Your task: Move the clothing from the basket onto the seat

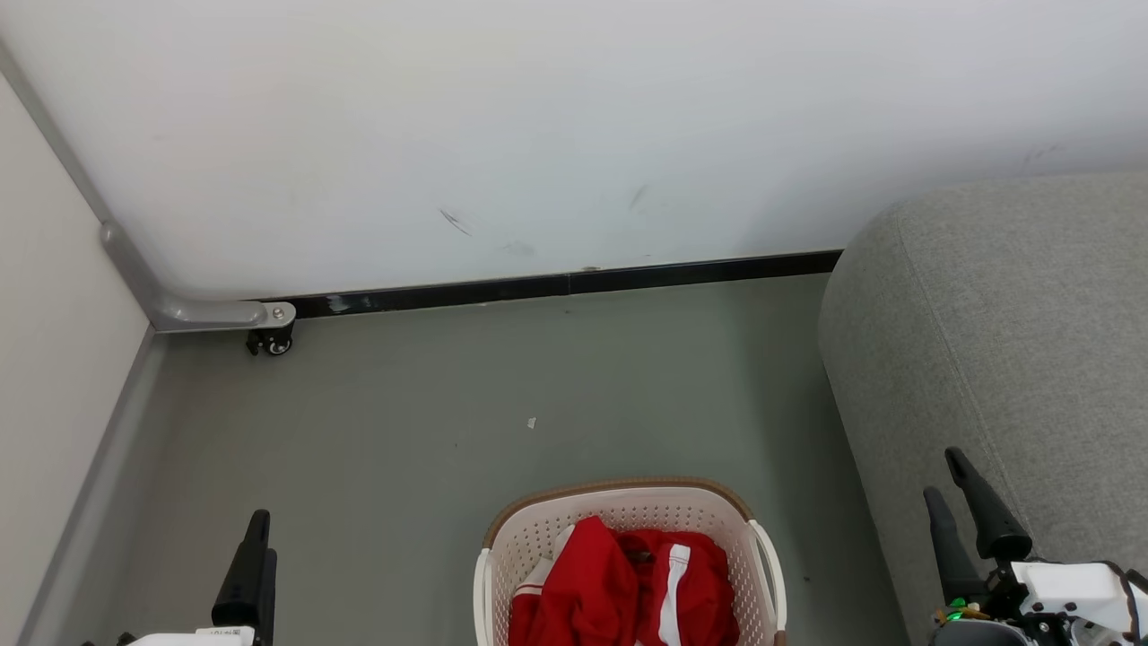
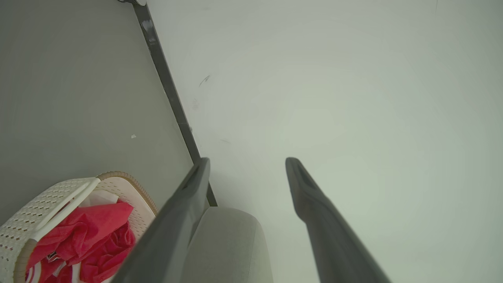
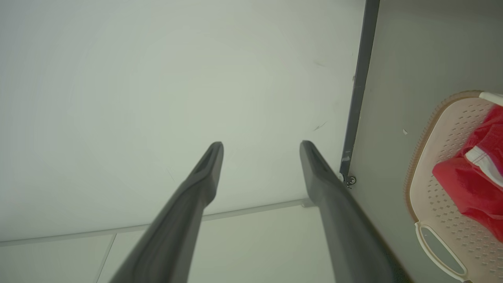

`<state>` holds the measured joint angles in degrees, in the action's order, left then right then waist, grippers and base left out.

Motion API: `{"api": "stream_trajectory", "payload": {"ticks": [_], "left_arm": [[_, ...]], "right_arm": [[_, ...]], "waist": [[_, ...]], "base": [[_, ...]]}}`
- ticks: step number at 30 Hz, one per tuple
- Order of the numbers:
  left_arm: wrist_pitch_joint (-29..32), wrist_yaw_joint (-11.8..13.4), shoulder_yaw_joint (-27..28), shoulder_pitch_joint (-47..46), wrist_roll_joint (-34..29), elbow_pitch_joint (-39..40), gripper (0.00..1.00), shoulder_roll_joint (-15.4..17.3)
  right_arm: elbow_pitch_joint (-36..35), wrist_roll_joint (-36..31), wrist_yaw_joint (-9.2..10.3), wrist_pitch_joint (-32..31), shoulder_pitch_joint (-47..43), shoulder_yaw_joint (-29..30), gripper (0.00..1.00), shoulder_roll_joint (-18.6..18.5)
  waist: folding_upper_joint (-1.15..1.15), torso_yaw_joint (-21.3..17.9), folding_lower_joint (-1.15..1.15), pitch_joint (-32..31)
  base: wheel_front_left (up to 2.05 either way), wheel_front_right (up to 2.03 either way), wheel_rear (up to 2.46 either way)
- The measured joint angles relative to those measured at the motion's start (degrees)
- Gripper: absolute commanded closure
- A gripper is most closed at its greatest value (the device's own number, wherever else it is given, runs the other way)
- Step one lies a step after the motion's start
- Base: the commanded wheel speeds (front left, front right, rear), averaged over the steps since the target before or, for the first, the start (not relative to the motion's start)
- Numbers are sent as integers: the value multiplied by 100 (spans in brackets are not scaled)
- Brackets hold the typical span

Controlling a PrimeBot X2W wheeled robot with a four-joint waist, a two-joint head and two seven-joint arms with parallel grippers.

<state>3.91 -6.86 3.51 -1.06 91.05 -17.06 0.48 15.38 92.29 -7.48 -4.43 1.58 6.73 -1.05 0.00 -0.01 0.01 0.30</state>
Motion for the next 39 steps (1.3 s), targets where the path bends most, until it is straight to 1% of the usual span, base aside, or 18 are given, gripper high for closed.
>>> {"api": "stream_trajectory", "payload": {"ticks": [5,9,17,18,22,26,33,35,39], "left_arm": [[-98,0,-42,-24,-98,56,0,3],[-188,0,-65,-87,-147,122,0,10],[-361,0,-144,-94,-413,193,0,52],[-361,0,-144,-94,-413,193,0,52],[-459,-1,-198,-98,-576,232,0,144],[-548,-1,-254,-99,-806,276,0,168],[-693,-1,-391,-122,-1267,327,0,274],[-745,-1,-420,-152,-1378,336,0,320],[-815,-2,-460,-204,-1659,372,0,343]], "right_arm": [[-101,-16,0,93,5,-34,0,-1],[-188,-69,0,153,8,-67,0,-2],[-338,-292,0,339,14,-190,0,-66],[-338,-292,0,339,14,-190,0,-66],[-416,-504,0,452,25,-232,0,-129],[-477,-695,0,556,71,-342,0,-189],[-621,-1280,0,712,130,-567,0,-460],[-651,-1392,0,775,130,-608,0,-480],[-733,-1686,0,880,130,-762,0,-544]], "waist": [[0,0,6,3],[0,-1,21,0],[0,0,63,-31],[0,0,63,-31],[0,0,83,-51],[0,0,94,-68],[0,1,99,-83],[0,1,95,-83],[0,0,78,-77]], "base": [[0,0,0],[0,0,0],[0,0,0],[0,0,0],[0,0,0],[0,0,0],[0,0,0],[0,0,0],[0,0,0]]}}
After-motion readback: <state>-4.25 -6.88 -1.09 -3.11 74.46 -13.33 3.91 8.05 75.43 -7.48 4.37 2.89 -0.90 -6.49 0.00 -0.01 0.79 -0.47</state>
